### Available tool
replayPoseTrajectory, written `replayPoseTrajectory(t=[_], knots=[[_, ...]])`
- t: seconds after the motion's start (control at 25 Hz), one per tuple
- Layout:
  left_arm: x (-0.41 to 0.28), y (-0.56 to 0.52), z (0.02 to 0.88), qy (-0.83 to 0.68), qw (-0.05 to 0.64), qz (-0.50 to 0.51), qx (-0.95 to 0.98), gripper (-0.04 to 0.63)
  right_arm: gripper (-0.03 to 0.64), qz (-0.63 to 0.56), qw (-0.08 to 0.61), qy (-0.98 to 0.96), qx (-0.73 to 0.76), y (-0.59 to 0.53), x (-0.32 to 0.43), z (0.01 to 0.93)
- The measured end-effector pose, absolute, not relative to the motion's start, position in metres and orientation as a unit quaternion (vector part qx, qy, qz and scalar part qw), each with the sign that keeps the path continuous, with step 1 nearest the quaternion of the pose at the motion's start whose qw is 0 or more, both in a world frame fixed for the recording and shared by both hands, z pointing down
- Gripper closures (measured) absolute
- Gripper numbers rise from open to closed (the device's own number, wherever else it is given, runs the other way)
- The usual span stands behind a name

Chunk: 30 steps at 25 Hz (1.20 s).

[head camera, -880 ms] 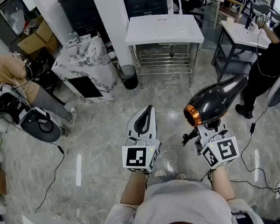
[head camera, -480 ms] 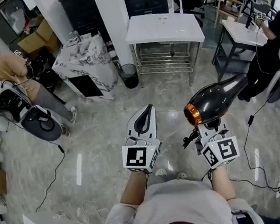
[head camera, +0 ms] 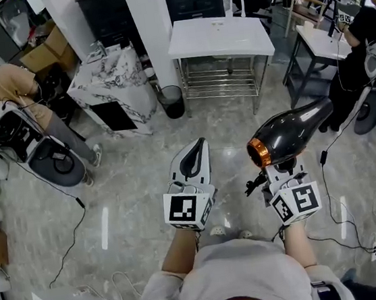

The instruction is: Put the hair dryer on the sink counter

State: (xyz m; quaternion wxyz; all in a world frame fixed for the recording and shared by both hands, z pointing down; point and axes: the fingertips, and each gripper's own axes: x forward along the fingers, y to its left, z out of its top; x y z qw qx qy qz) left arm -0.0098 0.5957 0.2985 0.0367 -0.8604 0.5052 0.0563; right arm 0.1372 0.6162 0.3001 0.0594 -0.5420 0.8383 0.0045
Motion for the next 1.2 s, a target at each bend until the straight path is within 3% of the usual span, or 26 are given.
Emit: replayPoseTrajectory(t=[0.64,1.2], knots=[[-0.032,0.541,0.313,0.483,0.032,0.055,-0.873,0.583,0.445,-0.005,0.069,0.823,-0.564,0.568,0.112,0.316],[0.010,0.403,0.310,0.504,0.036,0.056,-0.861,0.583,0.445,-0.007,0.082,0.834,-0.545,0.425,0.155,0.315]])
